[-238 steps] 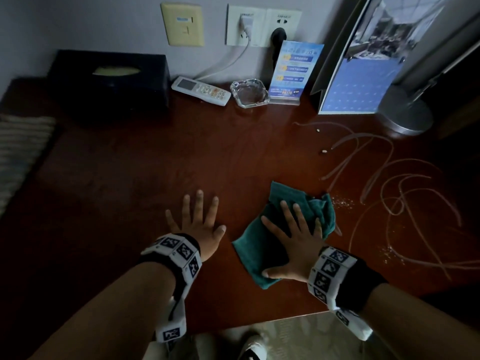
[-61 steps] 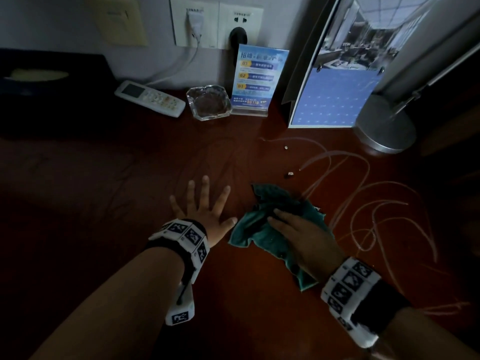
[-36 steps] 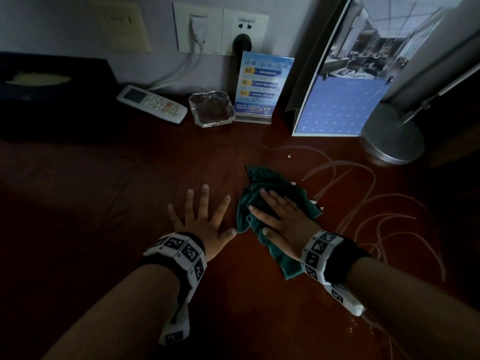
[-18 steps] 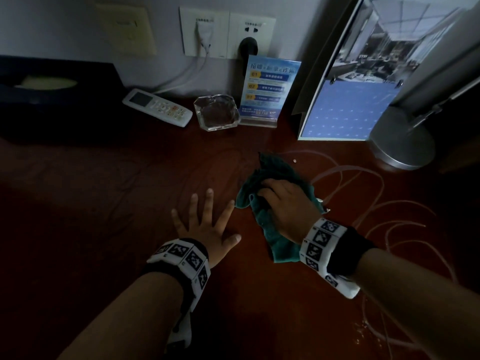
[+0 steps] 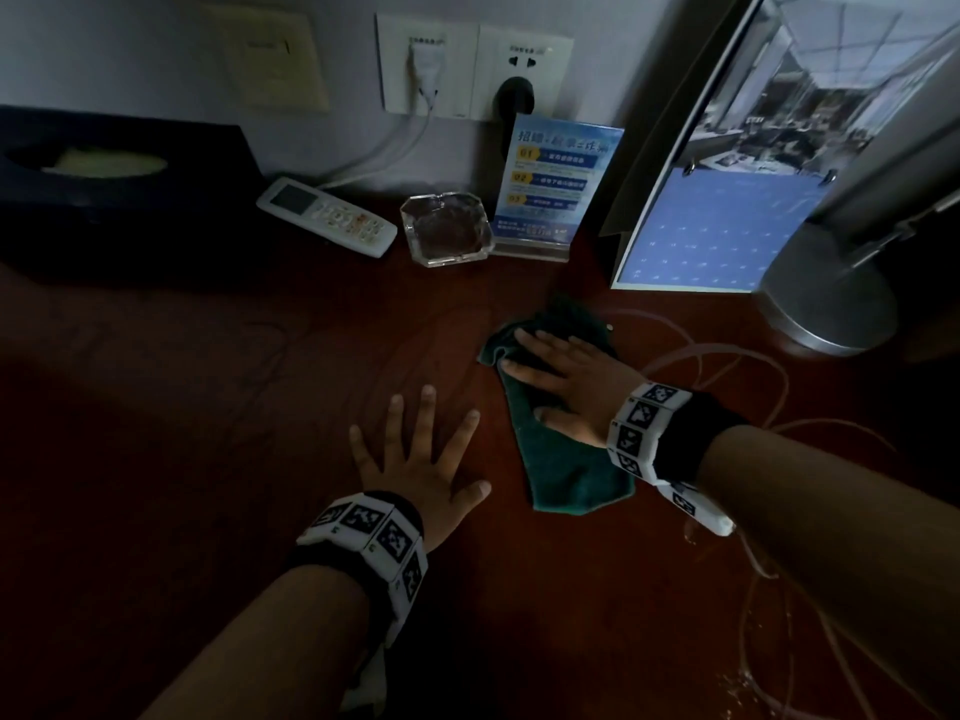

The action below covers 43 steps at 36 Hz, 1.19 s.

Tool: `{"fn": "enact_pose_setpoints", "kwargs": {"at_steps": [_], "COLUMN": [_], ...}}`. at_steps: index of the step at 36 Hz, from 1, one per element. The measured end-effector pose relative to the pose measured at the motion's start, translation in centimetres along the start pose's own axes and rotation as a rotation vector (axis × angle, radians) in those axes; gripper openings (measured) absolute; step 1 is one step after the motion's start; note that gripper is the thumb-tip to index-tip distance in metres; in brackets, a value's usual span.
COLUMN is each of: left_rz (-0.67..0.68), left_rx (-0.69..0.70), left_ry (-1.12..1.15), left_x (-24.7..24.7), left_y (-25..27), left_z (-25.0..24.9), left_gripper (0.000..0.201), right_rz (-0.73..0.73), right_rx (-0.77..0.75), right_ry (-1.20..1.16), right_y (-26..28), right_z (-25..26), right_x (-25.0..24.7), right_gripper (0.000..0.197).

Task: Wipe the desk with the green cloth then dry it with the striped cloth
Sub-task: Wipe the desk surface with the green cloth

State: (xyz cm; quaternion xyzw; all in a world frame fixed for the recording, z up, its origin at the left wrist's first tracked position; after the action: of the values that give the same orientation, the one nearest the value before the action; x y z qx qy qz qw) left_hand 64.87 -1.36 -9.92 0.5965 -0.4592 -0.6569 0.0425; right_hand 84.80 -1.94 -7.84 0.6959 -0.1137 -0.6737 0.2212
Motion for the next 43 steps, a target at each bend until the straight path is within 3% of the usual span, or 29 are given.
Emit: {"fn": "enact_pose_setpoints", "kwargs": {"at_steps": [4, 12, 20, 30, 43], "left_rz": [0.0, -0.007, -0.002, 0.005, 0.034], "left_rx": [-0.001, -0.016, -0.02, -0.027, -0.023], "left_ry": [0.002, 0.0, -0.005, 0.001, -0.017], "left_x": [0.0, 0.1, 0.0, 0.0, -0.1], "left_y": [-0.1, -0.2, -0.2, -0.2, -0.1], "left_z": [0.0, 0.1, 0.0, 0.0, 0.1], "left_gripper": [0.07, 0.07, 0.073, 0.072, 0.073], "right_rz": [0.02, 0.008, 0.019, 0.036, 0.073], "right_rx": [0.087, 0.273, 0.455, 0.577, 0.781], "right_ry": [-0.007, -0.02, -0.002, -0.033, -0.2], "right_y": [-1.2, -1.7, -0.1, 1.8, 5.6], "right_z": [-0.7, -3.2, -5.5, -7.5, -10.4], "right_x": [-0.6, -1.2, -0.8, 0.1, 2.0], "right_gripper": [0.079, 0.08, 0.085, 0.09, 0.098]}}
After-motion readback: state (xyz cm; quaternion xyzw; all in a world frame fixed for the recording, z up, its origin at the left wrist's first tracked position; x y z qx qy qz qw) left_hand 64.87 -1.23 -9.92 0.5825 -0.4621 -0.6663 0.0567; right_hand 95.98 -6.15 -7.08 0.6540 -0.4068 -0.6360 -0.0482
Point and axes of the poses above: each hand's wrist, its own y-axis away from the middle knuckle, its own x-axis out of the palm, z = x × y, the point moved 5 cm from there along -y, towards the middle knuckle
